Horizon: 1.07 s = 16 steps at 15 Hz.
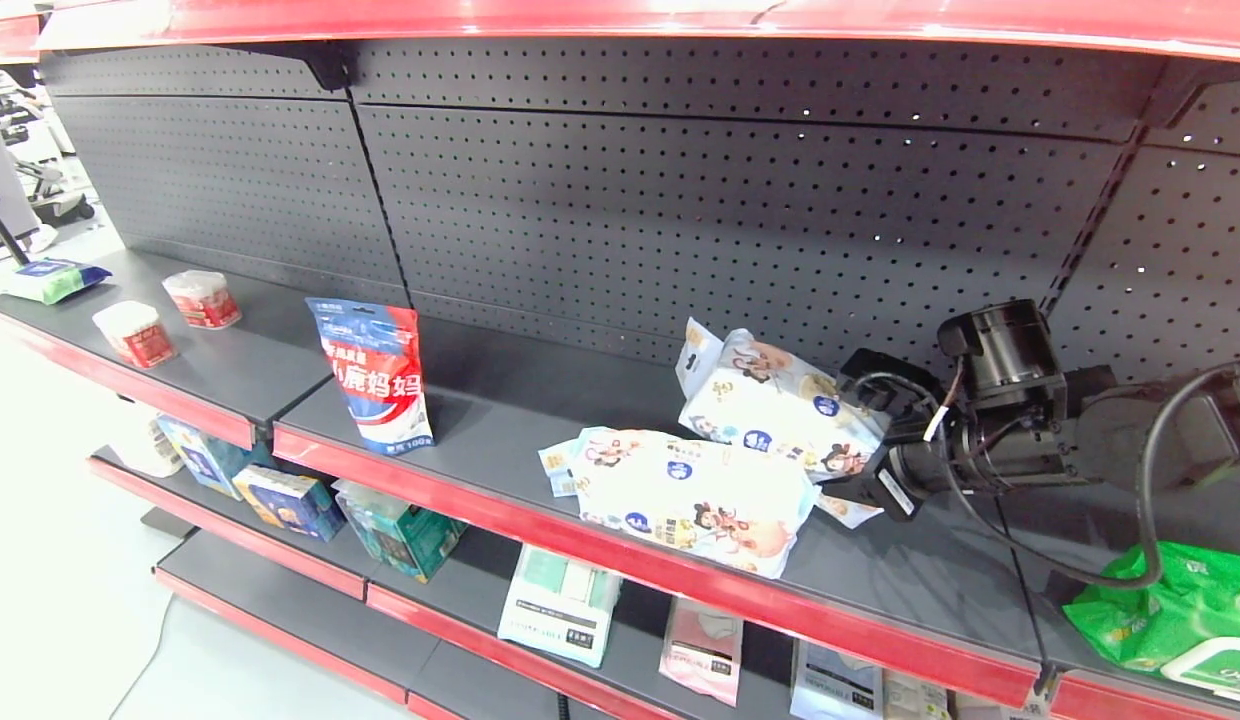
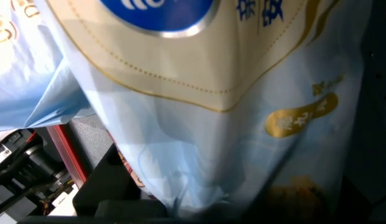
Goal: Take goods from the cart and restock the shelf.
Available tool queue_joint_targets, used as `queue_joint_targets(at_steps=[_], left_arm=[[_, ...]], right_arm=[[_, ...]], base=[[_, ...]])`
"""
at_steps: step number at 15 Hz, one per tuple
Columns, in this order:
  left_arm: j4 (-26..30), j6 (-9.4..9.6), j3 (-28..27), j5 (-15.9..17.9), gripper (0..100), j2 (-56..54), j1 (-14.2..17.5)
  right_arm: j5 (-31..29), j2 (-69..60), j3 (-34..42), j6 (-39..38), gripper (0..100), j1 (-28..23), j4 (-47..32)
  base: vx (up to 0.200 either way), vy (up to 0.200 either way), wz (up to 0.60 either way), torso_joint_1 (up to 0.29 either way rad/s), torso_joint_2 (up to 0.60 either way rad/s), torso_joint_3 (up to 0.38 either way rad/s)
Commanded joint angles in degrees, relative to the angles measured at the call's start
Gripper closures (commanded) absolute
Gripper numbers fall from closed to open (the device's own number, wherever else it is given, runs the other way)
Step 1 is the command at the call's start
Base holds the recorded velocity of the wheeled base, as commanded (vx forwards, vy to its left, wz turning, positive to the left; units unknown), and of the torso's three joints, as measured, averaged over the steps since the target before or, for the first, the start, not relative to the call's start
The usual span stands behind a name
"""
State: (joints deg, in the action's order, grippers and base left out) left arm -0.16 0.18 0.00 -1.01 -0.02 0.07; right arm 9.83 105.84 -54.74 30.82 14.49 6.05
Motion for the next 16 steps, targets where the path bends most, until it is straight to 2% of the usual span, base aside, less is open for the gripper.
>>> queue_joint_targets(at_steps=[1, 13, 16], left_arm=[[-0.1, -0.01, 0.0, 0.0, 0, 0.0, 0.0], [-0.1, -0.01, 0.0, 0.0, 0, 0.0, 0.0], [0.0, -0.01, 0.0, 0.0, 0, 0.0, 0.0]], right_arm=[[0.0, 0.2, 0.0, 0.0, 100, 0.2, 0.0], [-0.4, 6.1, -8.2, 0.8, 100, 1.1, -0.1], [-3.7, 6.5, -8.3, 2.8, 100, 2.0, -0.1]], base=[[0.0, 0.0, 0.0, 0.0, 0.0, 0.0], [0.0, 0.0, 0.0, 0.0, 0.0, 0.0], [0.0, 0.0, 0.0, 0.0, 0.0, 0.0]])
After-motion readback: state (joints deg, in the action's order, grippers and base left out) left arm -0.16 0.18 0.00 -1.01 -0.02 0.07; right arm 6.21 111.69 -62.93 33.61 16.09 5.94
